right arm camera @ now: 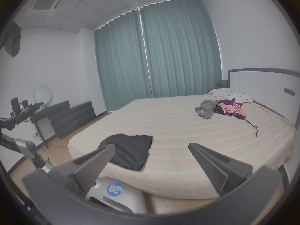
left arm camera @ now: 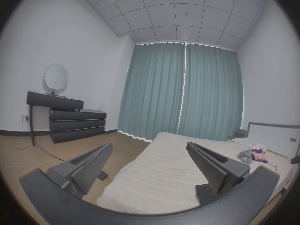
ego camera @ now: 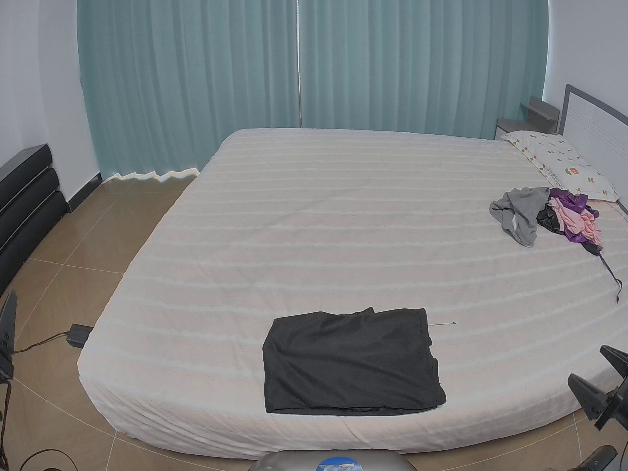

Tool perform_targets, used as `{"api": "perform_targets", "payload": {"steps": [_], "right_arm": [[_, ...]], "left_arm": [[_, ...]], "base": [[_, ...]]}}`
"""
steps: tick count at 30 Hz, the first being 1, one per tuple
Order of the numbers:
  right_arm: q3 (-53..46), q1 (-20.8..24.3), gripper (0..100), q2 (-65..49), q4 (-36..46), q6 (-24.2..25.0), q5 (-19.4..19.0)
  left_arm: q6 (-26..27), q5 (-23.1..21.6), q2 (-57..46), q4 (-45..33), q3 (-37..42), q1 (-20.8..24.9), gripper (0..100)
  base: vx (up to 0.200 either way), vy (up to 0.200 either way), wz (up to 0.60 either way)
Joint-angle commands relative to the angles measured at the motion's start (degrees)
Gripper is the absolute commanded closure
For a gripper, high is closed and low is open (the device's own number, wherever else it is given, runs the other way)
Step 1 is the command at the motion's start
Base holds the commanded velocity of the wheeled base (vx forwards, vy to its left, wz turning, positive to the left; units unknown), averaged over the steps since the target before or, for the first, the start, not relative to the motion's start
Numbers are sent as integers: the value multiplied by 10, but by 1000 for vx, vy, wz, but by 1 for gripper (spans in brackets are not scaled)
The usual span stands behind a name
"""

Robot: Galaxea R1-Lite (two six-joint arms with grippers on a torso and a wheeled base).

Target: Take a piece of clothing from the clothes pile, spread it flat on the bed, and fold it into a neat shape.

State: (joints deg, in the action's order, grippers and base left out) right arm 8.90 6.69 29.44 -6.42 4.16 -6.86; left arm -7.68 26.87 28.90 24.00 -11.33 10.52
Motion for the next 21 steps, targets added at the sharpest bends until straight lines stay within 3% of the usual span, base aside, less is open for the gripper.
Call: {"api": "perform_targets", "payload": {"steps": [1,4,7,10,14,17,19,21], "right_arm": [[88,-13,0,-192,170,-68,3],[90,-27,0,-210,183,-76,36],[84,-23,0,-238,195,-85,45],[78,-51,0,-259,199,-95,40],[55,-65,0,-294,212,-122,47],[42,-65,0,-294,191,-124,73],[13,-65,0,-294,118,-127,99],[0,-65,0,-294,74,-129,99]], "left_arm": [[42,5,-185,-139,0,-89,0],[62,3,-223,-176,0,-109,0],[85,2,-257,-209,0,-109,0],[104,1,-285,-221,1,-106,0],[98,1,-285,-215,4,-106,0],[98,-5,-286,-212,15,-106,0],[93,-30,-286,-168,35,-106,0],[93,-38,-286,-144,48,-106,0]], "base": [[0,0,0],[0,0,0],[0,0,0],[0,0,0],[0,0,0],[0,0,0],[0,0,0],[0,0,0]]}}
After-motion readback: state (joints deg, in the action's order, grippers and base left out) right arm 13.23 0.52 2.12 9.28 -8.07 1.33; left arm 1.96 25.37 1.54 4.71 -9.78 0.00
